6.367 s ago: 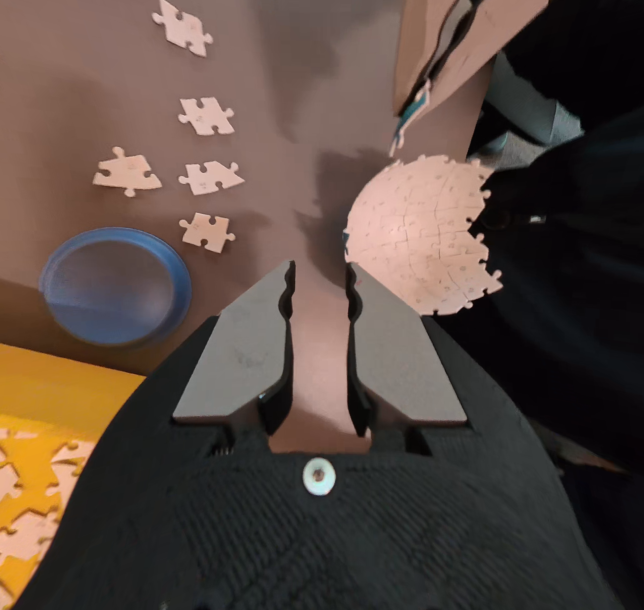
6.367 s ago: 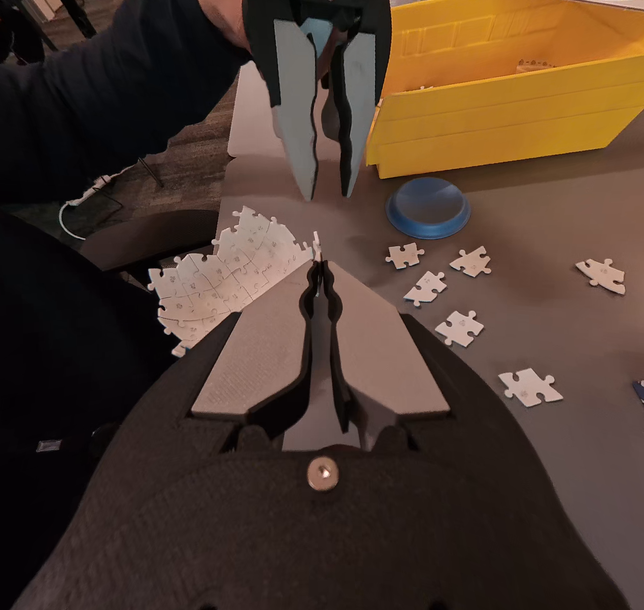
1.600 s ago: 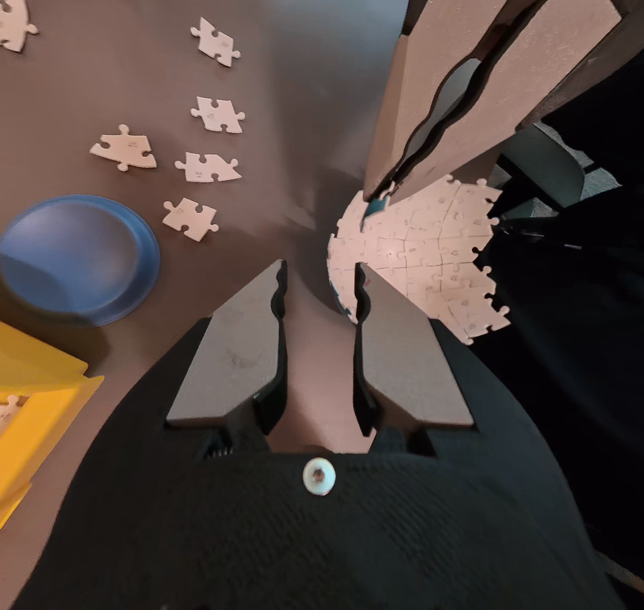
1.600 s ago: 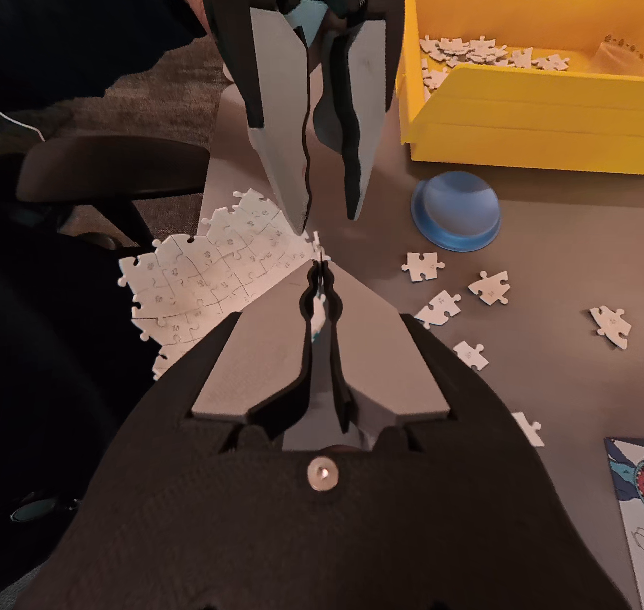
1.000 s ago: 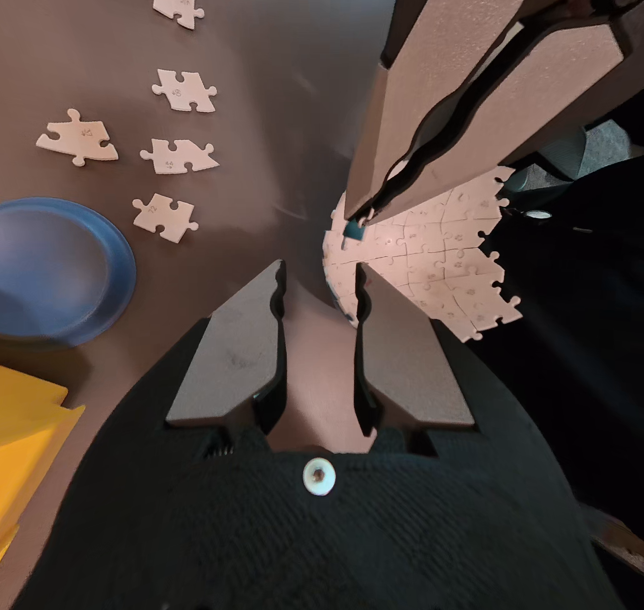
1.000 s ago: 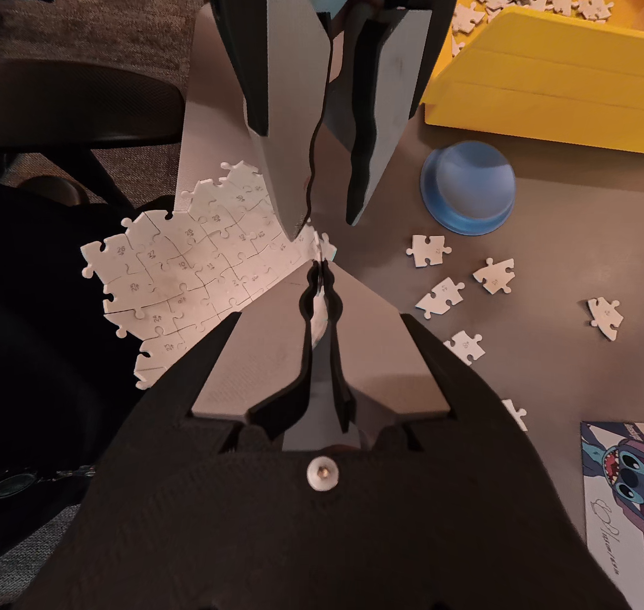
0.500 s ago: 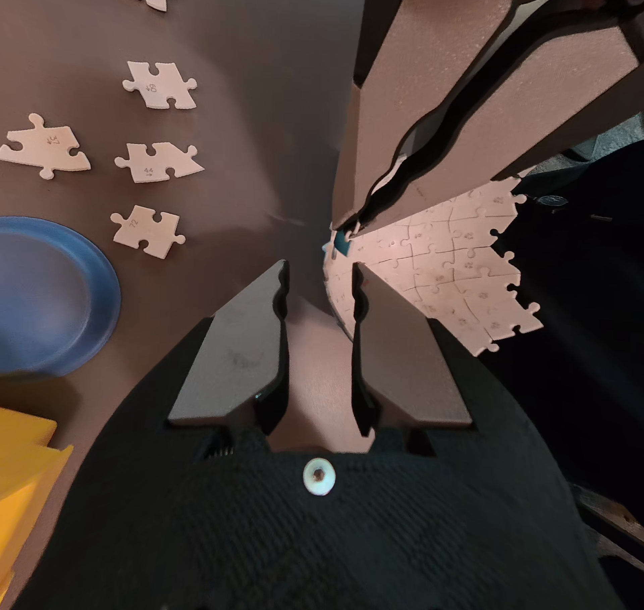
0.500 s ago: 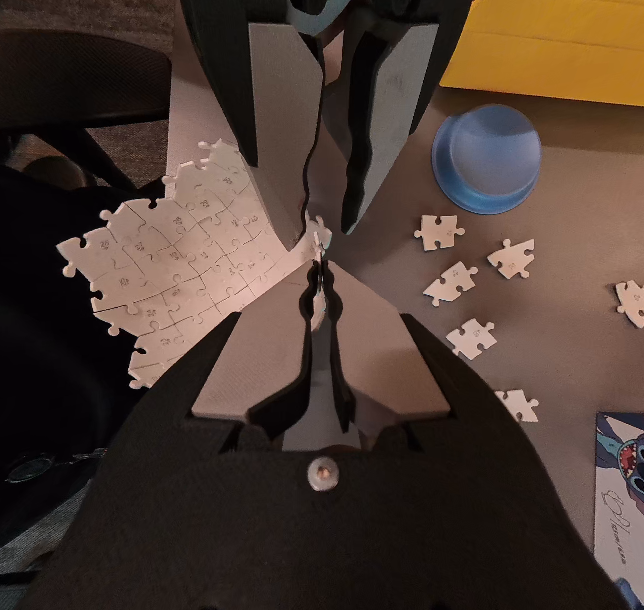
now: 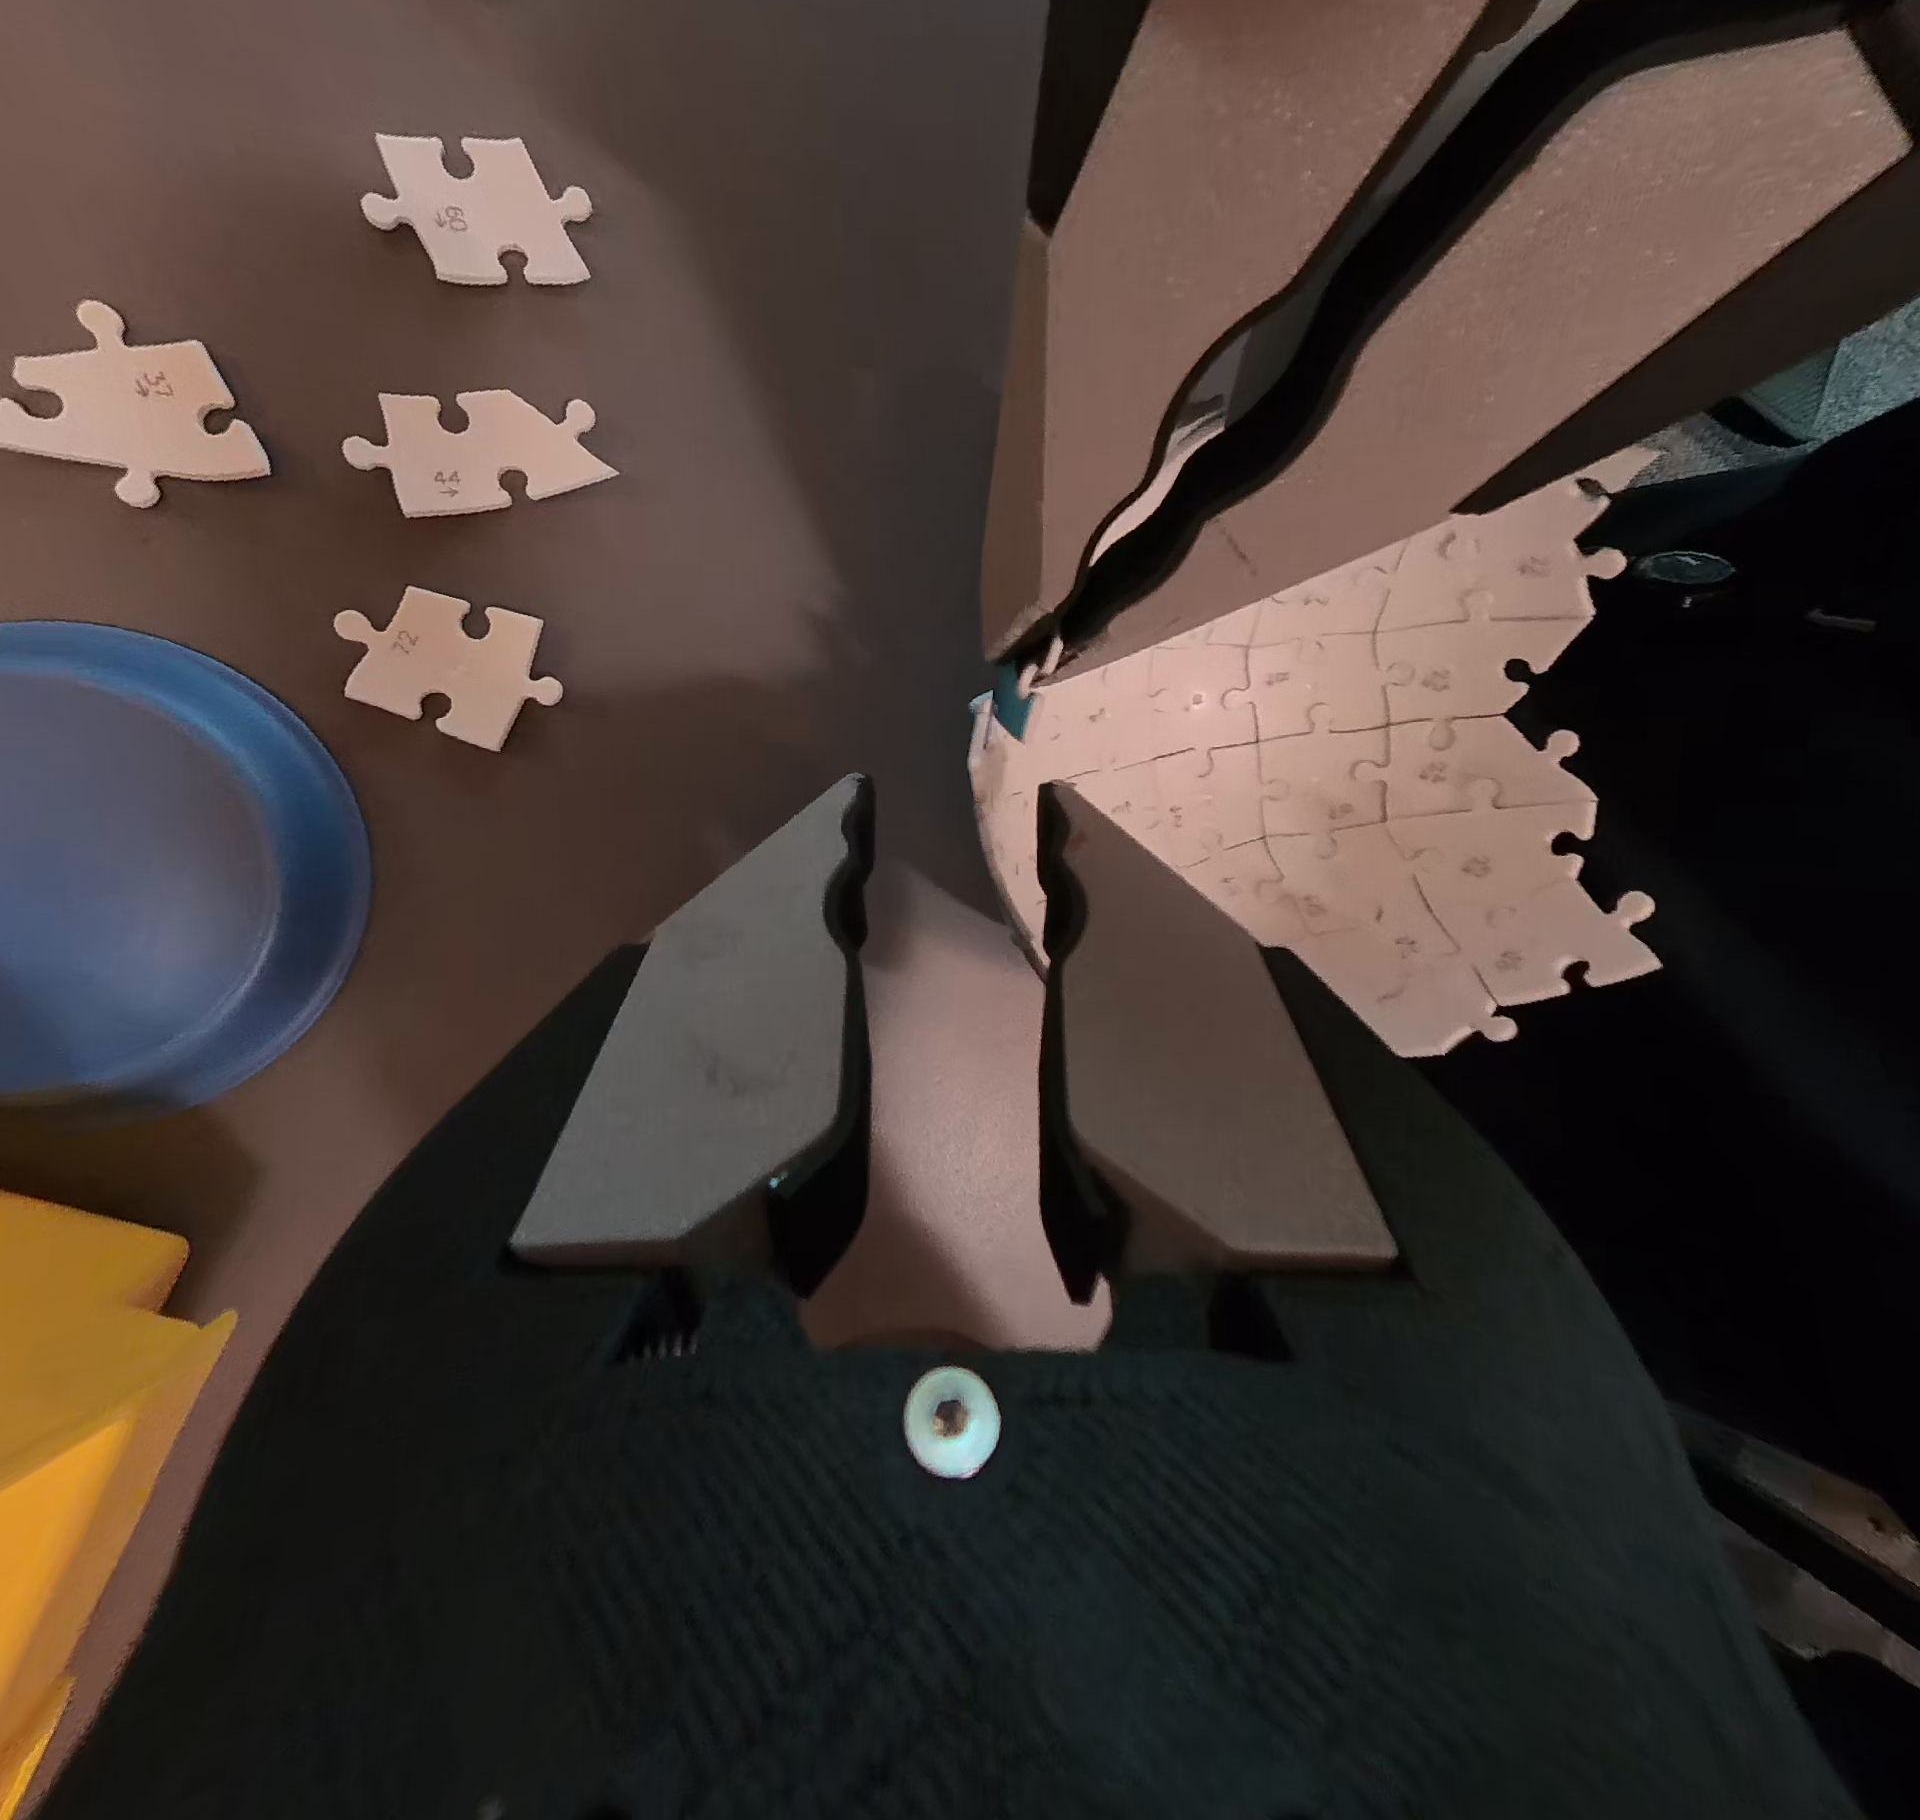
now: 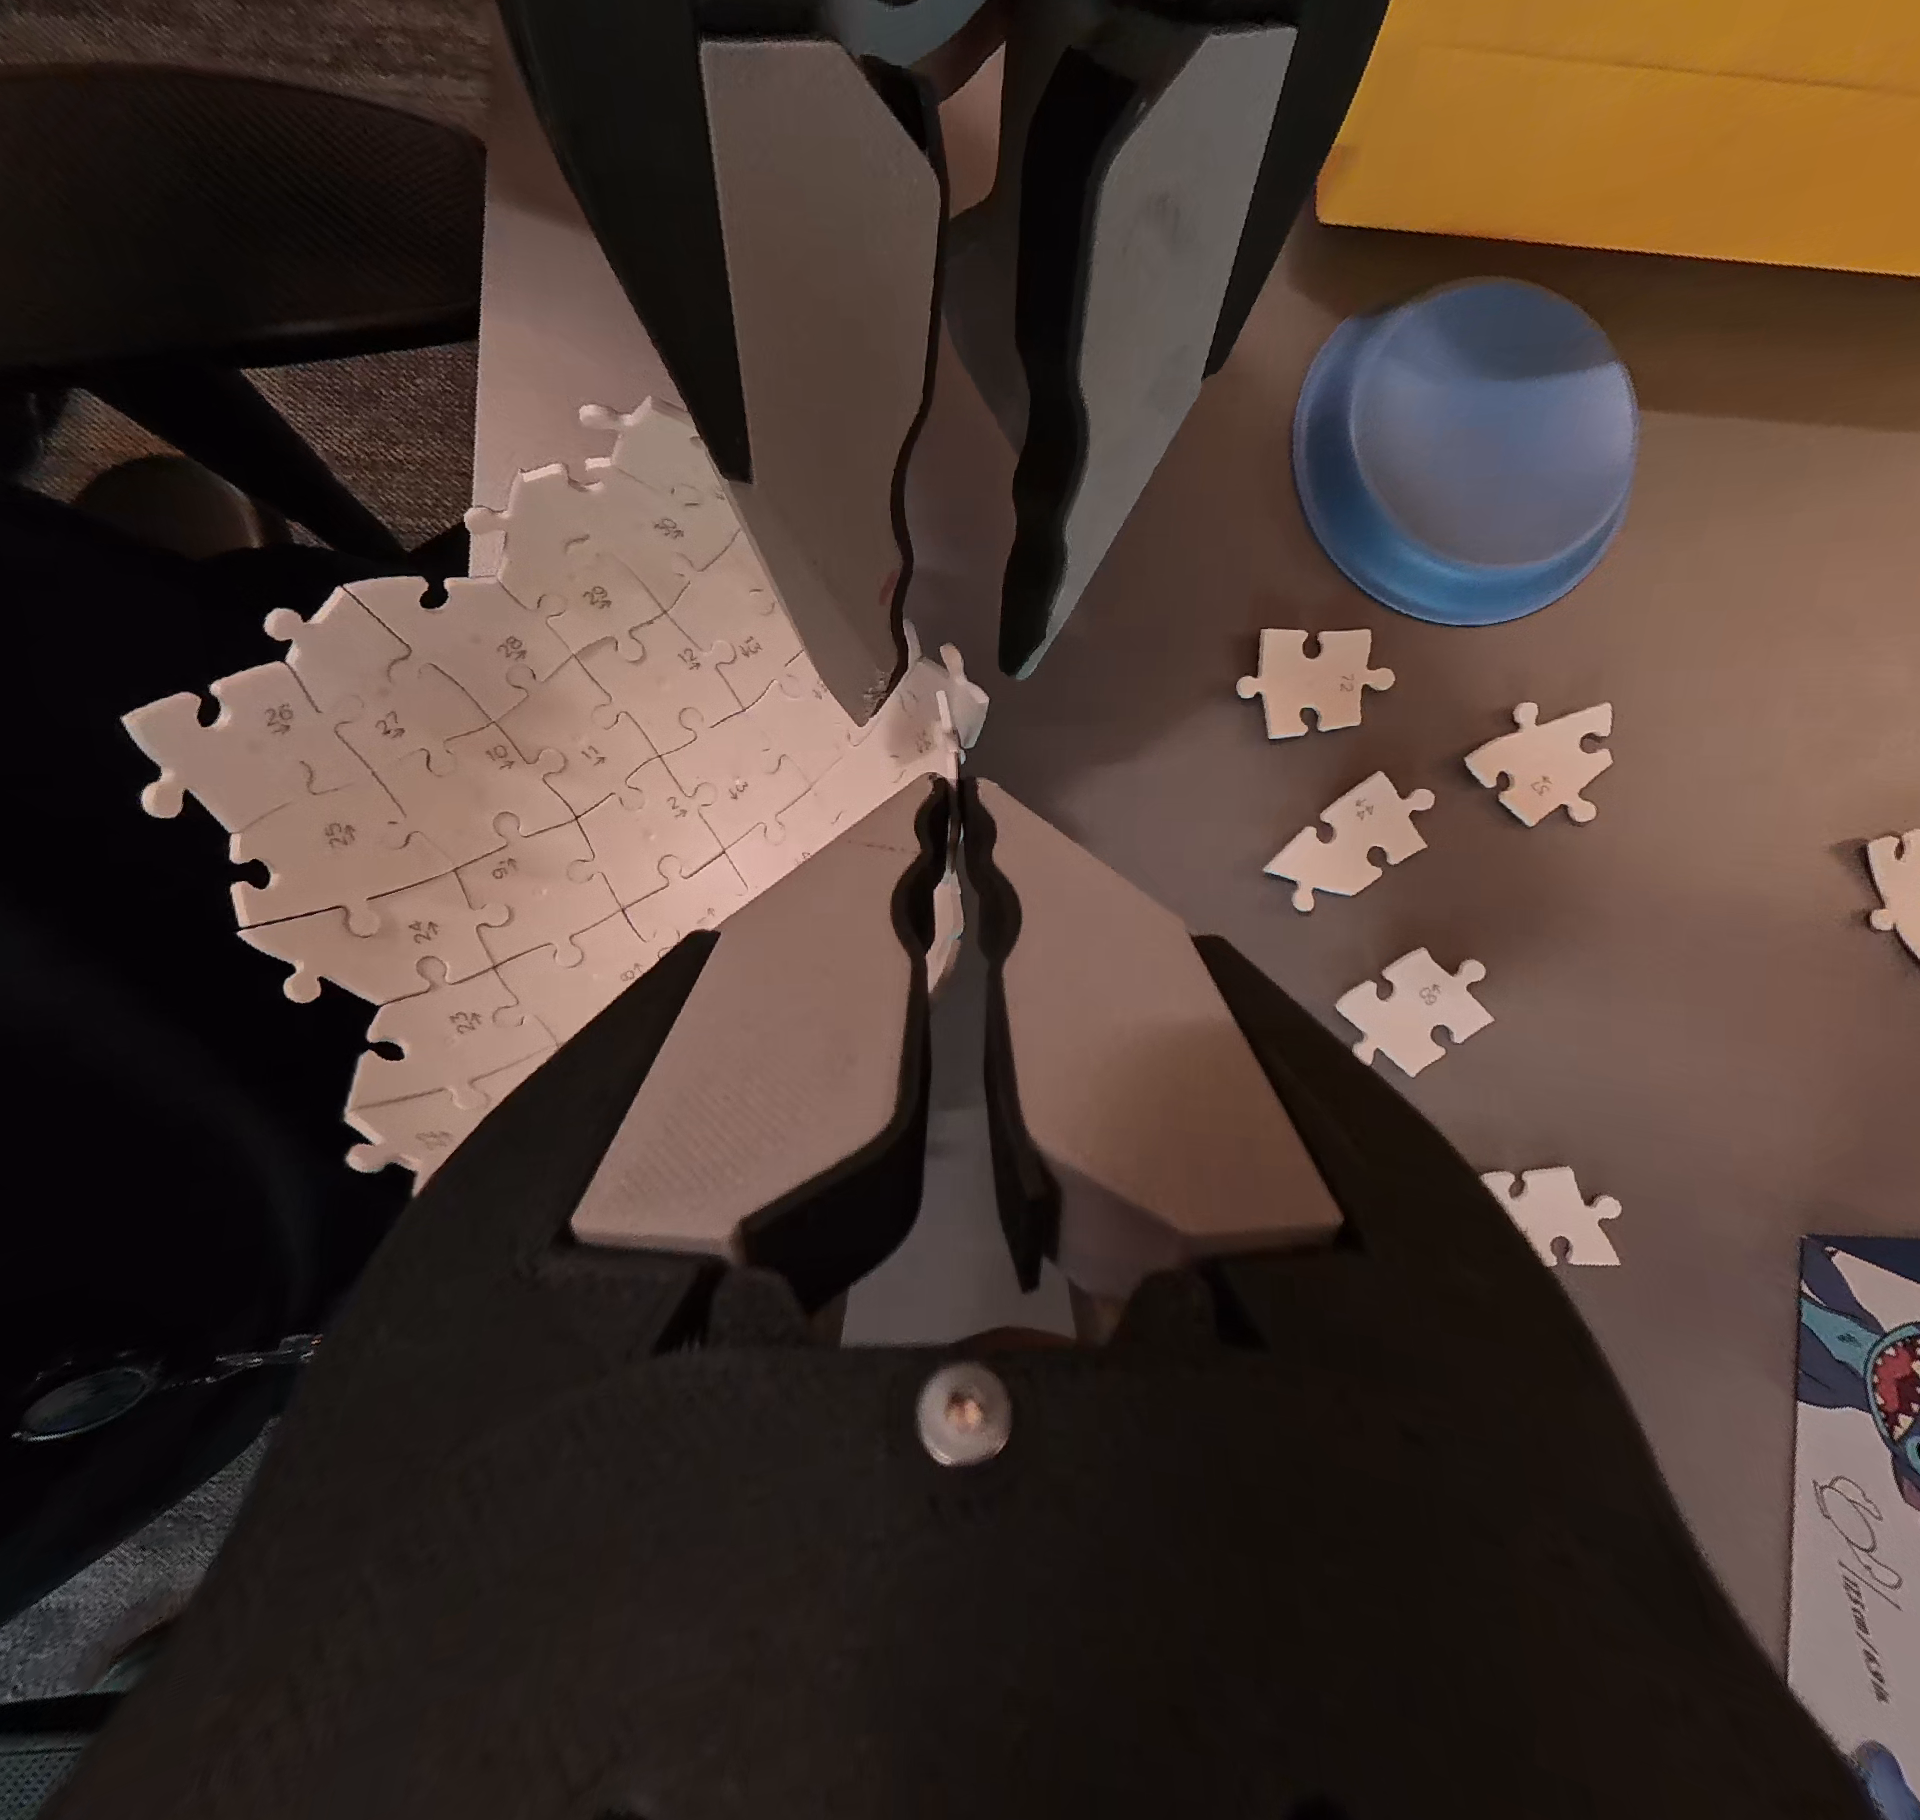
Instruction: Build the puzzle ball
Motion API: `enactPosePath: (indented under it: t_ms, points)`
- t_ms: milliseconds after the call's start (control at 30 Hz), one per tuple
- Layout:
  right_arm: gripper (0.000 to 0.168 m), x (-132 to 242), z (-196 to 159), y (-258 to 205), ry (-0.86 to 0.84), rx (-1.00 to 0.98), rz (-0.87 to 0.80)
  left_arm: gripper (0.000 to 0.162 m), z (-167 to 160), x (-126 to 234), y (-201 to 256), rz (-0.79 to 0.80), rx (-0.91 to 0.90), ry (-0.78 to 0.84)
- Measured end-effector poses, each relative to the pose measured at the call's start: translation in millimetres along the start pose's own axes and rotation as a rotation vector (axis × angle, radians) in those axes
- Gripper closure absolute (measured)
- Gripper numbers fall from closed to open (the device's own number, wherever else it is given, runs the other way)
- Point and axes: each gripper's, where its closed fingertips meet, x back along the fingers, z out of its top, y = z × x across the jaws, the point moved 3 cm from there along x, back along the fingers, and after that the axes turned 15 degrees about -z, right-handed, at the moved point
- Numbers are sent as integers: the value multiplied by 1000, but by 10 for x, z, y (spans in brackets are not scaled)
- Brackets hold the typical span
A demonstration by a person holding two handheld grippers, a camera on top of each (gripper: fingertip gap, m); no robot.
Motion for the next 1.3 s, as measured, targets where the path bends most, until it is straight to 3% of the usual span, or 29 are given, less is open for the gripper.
enactPosePath:
  t_ms: [1300]
  points:
    - [168, -39, -41, 68, 9, -30, 29, 139, 42, -30, -46, -5, 4, -40]
